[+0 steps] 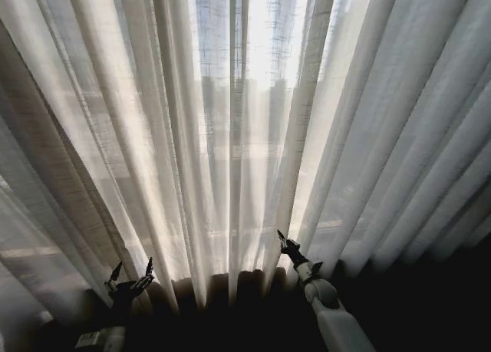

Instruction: Open the curtains by pulling them apart, changing their state from closed to fully open.

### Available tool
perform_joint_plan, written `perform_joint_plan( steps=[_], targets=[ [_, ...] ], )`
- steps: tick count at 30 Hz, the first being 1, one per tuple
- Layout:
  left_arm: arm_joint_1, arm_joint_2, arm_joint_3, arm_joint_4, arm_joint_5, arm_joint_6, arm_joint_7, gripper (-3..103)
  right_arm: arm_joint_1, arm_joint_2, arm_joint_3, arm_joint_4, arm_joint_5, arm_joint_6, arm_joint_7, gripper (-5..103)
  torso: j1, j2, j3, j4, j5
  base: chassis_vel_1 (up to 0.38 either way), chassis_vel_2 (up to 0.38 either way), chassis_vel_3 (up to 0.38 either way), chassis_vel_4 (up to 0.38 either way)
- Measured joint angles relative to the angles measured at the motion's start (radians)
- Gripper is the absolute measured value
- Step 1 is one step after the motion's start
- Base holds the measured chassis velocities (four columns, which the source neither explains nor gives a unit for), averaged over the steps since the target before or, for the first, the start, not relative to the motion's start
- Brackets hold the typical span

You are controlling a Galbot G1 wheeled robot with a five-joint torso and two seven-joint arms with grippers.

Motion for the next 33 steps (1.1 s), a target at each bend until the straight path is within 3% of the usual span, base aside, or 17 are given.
perform_joint_plan(
  steps=[33],
  targets=[
    [0.000, 0.000, 0.000, 0.000, 0.000, 0.000, 0.000, 100, 0.050, 0.013, -0.022, -0.064, 0.025, -0.007, -0.027, 0, 0.000, 0.000, 0.000, -0.0001, 0.0000, -0.373, -0.325, 0.373, 0.324]
  ],
)
